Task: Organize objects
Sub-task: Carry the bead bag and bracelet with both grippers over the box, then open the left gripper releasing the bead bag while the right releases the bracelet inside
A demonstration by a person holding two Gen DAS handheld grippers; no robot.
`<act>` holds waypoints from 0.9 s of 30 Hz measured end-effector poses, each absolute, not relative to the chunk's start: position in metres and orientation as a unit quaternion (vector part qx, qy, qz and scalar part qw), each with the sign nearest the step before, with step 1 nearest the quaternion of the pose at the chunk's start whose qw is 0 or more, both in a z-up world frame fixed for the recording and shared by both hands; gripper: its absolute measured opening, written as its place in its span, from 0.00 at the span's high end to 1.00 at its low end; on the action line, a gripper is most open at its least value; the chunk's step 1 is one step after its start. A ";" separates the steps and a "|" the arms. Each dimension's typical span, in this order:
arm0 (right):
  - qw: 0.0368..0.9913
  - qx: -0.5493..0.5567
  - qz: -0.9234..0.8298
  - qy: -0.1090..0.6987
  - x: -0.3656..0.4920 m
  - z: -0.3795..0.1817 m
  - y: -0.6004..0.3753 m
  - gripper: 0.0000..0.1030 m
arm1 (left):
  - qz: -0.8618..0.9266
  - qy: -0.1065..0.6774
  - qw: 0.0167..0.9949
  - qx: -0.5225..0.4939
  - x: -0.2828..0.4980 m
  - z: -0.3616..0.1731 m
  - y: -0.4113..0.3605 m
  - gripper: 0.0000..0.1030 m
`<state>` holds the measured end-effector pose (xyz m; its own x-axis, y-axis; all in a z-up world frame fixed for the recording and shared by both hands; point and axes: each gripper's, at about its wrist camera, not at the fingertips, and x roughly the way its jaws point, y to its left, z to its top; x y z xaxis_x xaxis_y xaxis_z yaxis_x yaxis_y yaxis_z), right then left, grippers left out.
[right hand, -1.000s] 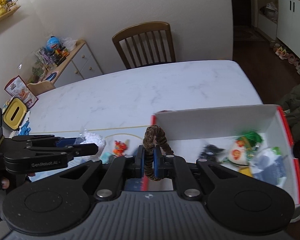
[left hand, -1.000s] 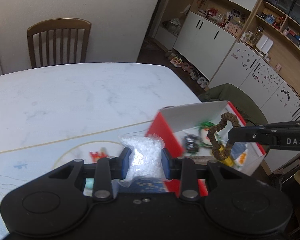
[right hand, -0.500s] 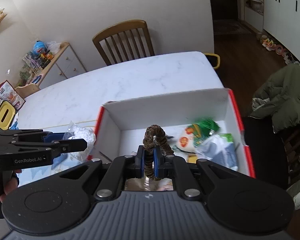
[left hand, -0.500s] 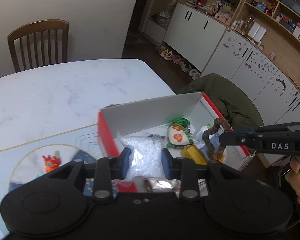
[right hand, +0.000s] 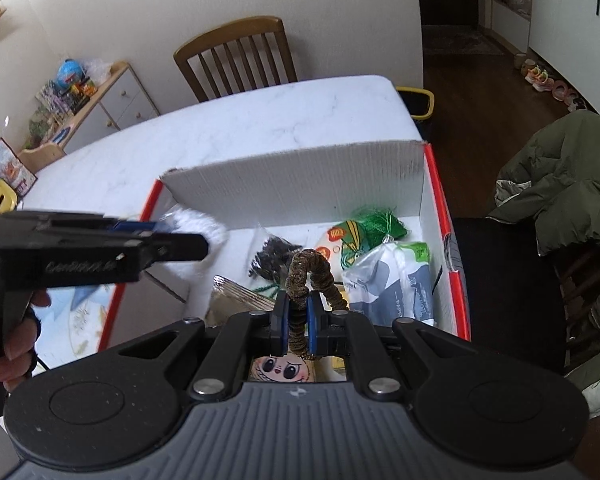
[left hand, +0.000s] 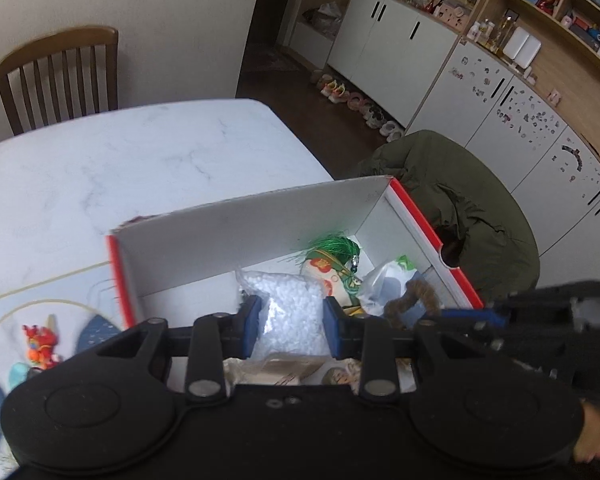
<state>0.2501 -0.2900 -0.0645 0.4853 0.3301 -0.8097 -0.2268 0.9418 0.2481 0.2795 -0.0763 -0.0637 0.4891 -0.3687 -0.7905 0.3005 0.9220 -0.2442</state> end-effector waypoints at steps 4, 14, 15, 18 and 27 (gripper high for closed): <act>0.854 0.048 0.168 0.490 0.254 -0.077 -0.286 0.92 | -0.191 0.473 0.860 -0.038 0.293 -0.076 -0.090 0.71; 0.840 0.033 0.175 0.512 0.269 -0.111 -0.267 0.92 | -0.171 0.505 0.846 -0.017 0.312 -0.112 -0.101 0.71; 0.839 0.032 0.175 0.514 0.271 -0.114 -0.265 0.92 | -0.170 0.507 0.845 -0.016 0.313 -0.114 -0.100 0.71; 0.834 0.032 0.180 0.521 0.275 -0.122 -0.260 0.92 | -0.166 0.513 0.842 -0.019 0.314 -0.118 -0.099 0.71; 0.826 0.027 0.190 0.529 0.276 -0.130 -0.254 0.92 | -0.159 0.514 0.843 -0.022 0.313 -0.122 -0.094 0.68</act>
